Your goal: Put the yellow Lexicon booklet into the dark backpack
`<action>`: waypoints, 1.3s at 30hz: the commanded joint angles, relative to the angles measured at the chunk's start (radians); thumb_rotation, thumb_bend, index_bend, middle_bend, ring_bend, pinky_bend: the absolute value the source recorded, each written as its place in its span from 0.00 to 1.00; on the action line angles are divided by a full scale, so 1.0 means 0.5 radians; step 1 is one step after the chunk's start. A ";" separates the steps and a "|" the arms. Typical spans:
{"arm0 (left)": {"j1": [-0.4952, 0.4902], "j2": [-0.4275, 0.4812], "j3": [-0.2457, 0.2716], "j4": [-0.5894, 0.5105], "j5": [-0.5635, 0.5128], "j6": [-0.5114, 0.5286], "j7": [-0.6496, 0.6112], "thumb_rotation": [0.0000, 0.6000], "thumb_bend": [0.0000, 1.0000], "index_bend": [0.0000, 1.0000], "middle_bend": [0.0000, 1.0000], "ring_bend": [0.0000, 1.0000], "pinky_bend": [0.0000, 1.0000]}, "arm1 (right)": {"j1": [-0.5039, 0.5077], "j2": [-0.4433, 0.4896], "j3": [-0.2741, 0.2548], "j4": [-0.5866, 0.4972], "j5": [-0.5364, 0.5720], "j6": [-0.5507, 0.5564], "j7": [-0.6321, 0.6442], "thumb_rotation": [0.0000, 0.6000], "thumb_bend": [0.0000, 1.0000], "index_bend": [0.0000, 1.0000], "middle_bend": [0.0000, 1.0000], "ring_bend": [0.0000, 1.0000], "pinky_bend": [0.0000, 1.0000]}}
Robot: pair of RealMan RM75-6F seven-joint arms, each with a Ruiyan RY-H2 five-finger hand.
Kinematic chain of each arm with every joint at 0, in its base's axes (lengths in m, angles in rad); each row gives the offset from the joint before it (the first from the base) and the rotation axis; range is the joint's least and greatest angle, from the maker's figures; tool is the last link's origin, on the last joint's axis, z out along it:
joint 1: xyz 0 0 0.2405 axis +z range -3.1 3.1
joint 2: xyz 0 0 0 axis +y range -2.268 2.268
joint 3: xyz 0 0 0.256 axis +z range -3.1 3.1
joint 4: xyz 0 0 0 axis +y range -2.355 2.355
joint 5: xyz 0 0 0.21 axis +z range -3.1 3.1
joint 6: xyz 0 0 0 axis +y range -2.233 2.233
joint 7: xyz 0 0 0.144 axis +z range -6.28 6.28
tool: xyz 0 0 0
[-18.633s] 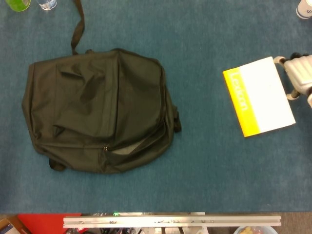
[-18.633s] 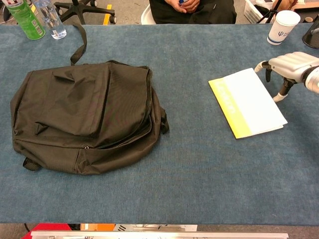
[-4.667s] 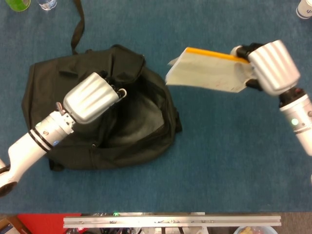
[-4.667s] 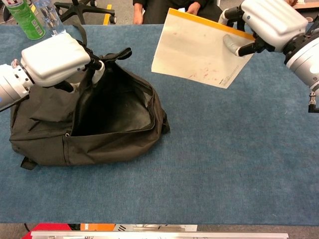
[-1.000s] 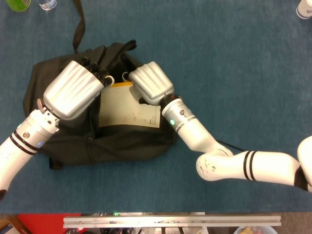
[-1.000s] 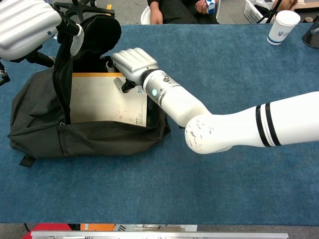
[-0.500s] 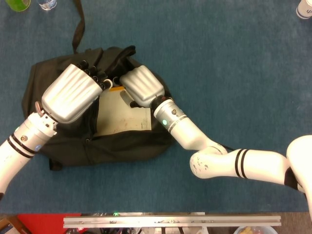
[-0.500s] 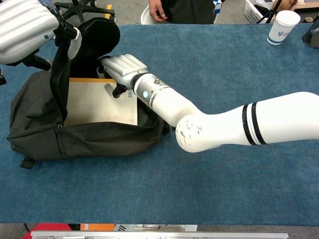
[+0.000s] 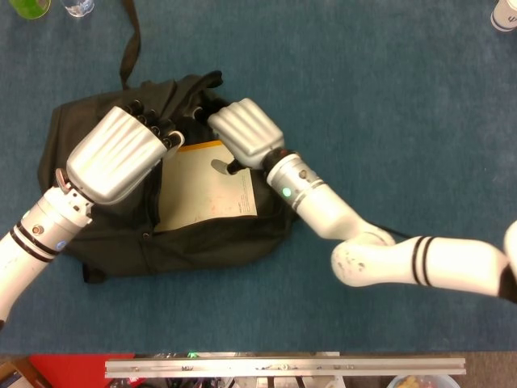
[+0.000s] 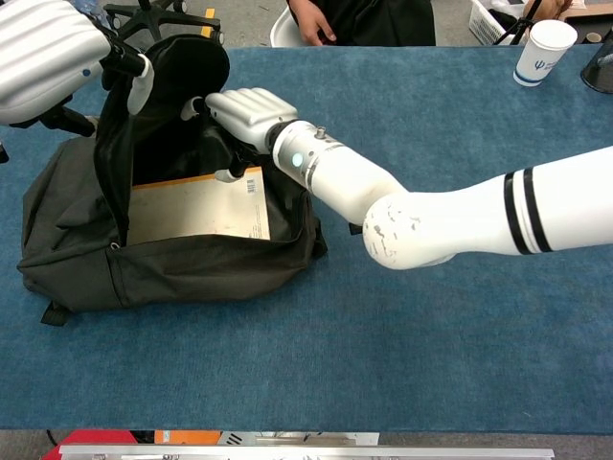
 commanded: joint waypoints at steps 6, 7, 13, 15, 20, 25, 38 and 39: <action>-0.014 0.041 0.028 -0.055 -0.050 -0.124 0.087 1.00 0.29 0.46 0.48 0.50 0.56 | -0.209 0.498 -0.154 -0.544 -0.097 0.119 -0.032 1.00 0.20 0.16 0.34 0.26 0.46; -0.015 0.054 0.034 -0.072 -0.058 -0.143 0.104 1.00 0.29 0.38 0.44 0.48 0.55 | -0.244 0.566 -0.177 -0.609 -0.132 0.151 -0.032 1.00 0.20 0.17 0.36 0.27 0.46; -0.017 0.109 0.076 -0.204 -0.060 -0.228 0.182 1.00 0.29 0.14 0.39 0.40 0.46 | -0.454 0.937 -0.287 -0.872 -0.312 0.302 0.077 1.00 0.20 0.17 0.41 0.29 0.46; -0.021 0.114 0.086 -0.248 -0.050 -0.248 0.199 1.00 0.27 0.12 0.38 0.39 0.45 | -0.506 1.044 -0.318 -0.918 -0.358 0.341 0.091 1.00 0.20 0.17 0.41 0.30 0.46; 0.005 0.111 0.075 -0.319 -0.056 -0.210 0.261 1.00 0.26 0.11 0.36 0.39 0.45 | -0.614 1.232 -0.374 -0.997 -0.447 0.456 0.094 1.00 0.20 0.17 0.41 0.30 0.46; 0.114 0.068 0.052 -0.254 -0.121 -0.049 0.334 1.00 0.25 0.12 0.36 0.39 0.45 | -0.756 1.372 -0.436 -1.032 -0.514 0.640 0.058 1.00 0.21 0.24 0.41 0.30 0.46; 0.386 0.069 0.006 0.095 -0.479 0.200 -0.179 1.00 0.26 0.24 0.36 0.39 0.43 | -1.271 1.513 -0.664 -0.892 -0.850 1.246 0.196 1.00 0.23 0.38 0.45 0.33 0.46; 0.409 0.072 0.009 0.117 -0.499 0.213 -0.211 1.00 0.26 0.24 0.36 0.39 0.42 | -1.308 1.519 -0.682 -0.880 -0.866 1.277 0.202 1.00 0.23 0.38 0.45 0.33 0.46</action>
